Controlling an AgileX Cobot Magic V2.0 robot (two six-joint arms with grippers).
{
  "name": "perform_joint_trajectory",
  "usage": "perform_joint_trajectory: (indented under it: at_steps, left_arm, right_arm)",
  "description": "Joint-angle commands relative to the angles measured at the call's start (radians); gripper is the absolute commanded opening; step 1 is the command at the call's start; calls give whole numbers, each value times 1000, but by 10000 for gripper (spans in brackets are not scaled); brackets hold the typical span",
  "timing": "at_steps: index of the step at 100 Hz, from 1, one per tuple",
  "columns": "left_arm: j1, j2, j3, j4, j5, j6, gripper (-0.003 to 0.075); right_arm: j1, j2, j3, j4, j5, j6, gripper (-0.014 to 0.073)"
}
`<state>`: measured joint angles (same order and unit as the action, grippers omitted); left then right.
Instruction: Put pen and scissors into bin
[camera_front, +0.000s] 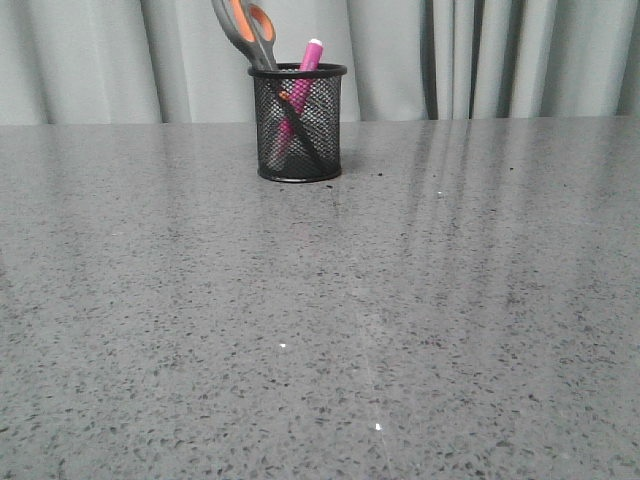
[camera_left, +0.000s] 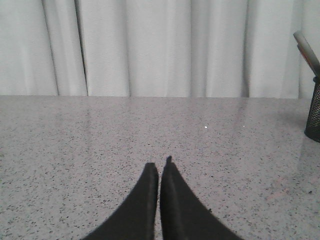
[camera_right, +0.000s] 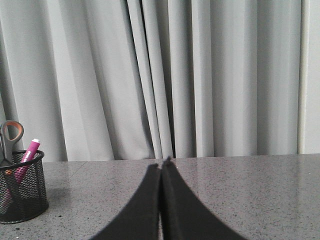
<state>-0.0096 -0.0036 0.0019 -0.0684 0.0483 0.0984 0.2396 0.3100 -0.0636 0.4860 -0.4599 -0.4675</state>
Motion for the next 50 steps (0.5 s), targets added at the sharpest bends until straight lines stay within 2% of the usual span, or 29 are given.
perform_joint_trajectory:
  at_steps: [1, 39, 50]
  left_arm:
    - [3, -34, 44, -9, -67, -8, -19]
    - [3, -34, 44, -9, -67, -8, -19]
    - [3, -34, 44, -9, -67, -8, -19]
  right_arm:
    - [-6, 6, -27, -14, -57, -8, -69]
    - [-6, 6, -27, -14, -57, -8, -69]
    - [-6, 6, -15, -16, -127, -10, -69]
